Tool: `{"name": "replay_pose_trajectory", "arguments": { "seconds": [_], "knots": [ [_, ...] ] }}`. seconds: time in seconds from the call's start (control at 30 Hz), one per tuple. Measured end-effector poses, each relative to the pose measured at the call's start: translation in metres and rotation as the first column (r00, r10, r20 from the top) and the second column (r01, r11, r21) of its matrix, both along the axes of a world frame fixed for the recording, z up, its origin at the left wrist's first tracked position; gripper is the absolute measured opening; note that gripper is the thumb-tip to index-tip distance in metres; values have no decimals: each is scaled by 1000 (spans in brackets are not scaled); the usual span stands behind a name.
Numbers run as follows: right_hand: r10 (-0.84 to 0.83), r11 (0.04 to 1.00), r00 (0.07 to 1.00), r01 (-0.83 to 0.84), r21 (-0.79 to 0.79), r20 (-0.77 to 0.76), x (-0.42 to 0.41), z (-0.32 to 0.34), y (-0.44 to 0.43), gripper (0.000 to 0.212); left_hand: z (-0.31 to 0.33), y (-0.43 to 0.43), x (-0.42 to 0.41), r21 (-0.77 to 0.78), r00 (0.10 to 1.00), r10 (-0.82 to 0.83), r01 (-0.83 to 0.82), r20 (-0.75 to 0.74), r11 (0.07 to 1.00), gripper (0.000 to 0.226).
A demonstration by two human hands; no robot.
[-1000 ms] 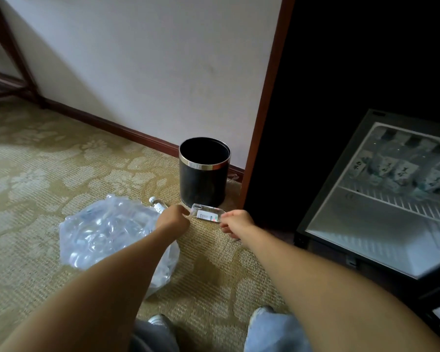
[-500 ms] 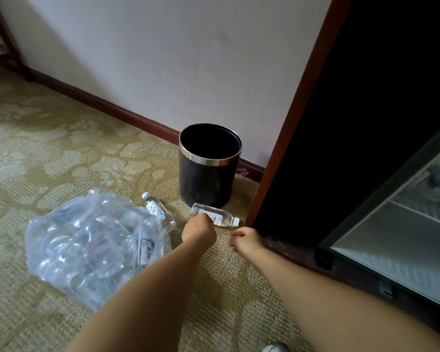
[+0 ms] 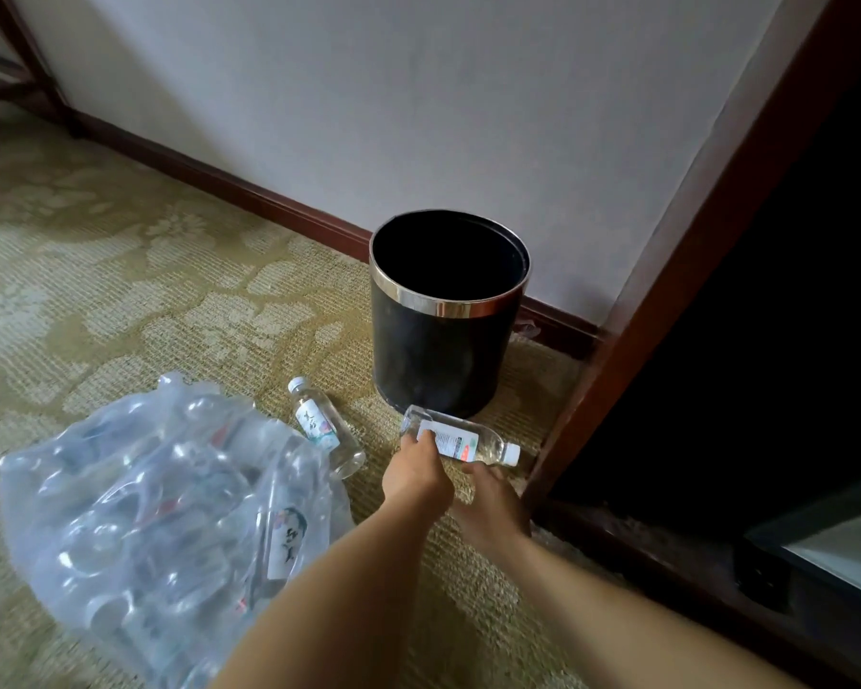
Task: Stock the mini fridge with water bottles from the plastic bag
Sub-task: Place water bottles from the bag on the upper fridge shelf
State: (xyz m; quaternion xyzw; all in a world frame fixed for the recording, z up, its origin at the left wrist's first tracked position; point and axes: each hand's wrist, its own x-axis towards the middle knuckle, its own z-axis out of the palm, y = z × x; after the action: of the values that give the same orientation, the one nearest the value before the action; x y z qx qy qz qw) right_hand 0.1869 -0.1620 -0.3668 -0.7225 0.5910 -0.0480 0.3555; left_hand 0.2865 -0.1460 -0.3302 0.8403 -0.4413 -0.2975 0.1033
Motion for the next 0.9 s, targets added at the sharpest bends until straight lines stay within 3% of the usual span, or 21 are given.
{"name": "replay_pose_trajectory", "arguments": {
  "seconds": [0.1,0.2,0.43,0.67,0.77,0.9],
  "knots": [
    [20,994,1000,-20,-103,2,11,-17,-4,48,-24,-11,7,14,999,-40,39,28,999,68],
    [61,995,998,-62,-83,-15,14,-30,-7,65,-41,-16,15,33,999,-36,35,36,999,81],
    [66,974,989,-94,-208,-135,3,-35,-40,84,-55,-38,22,0,995,-93,93,42,996,85],
    [92,989,980,-111,-99,-177,7,-43,-65,97,-69,-58,25,102,969,-217,205,118,973,87],
    [106,992,968,-119,-44,-227,9,-49,-74,99,-72,-67,24,179,902,-346,307,257,935,91],
    [69,995,950,-88,-47,-305,9,-53,-81,97,-78,-69,25,231,846,-446,390,294,892,95]
  ]
}}
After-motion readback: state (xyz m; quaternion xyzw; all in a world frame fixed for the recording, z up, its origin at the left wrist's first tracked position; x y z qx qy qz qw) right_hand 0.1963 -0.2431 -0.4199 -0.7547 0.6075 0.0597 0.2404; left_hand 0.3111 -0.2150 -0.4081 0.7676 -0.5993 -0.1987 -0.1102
